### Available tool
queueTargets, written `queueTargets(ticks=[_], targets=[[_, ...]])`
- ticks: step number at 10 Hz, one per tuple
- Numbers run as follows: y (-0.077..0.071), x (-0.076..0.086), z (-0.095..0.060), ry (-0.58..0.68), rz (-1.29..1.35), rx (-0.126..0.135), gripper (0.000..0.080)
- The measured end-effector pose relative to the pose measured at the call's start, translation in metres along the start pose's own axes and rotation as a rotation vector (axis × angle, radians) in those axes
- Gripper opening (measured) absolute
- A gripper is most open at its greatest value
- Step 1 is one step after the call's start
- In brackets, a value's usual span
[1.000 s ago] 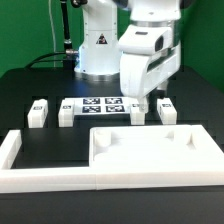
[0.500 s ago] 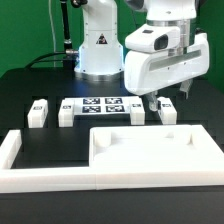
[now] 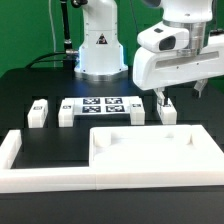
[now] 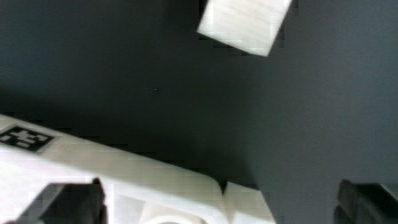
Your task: Assemble desk
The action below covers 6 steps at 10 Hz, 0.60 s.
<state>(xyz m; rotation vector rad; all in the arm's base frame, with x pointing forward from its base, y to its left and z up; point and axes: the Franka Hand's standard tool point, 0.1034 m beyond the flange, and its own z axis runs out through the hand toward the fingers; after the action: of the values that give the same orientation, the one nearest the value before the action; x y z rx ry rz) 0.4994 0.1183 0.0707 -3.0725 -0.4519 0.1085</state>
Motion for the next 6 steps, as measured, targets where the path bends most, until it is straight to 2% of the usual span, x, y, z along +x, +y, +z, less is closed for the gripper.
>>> queueTargets(ticks=[1, 2, 3, 5, 6], targets=[[-0.001, -0.007, 0.003, -0.062, 0.005, 0.004, 0.0649], [-0.002, -0.011, 0.012, -0.165, 0.078, 0.034, 0.0649], [-0.004, -0.015, 0.019, -0.290, 0.092, 0.045, 0.0649], [-0.009, -0.009, 0.026, -0.464, 0.091, 0.086, 0.0649], [-0.009, -0.010, 0.026, -0.521, 0.089, 0.093, 0.0649]])
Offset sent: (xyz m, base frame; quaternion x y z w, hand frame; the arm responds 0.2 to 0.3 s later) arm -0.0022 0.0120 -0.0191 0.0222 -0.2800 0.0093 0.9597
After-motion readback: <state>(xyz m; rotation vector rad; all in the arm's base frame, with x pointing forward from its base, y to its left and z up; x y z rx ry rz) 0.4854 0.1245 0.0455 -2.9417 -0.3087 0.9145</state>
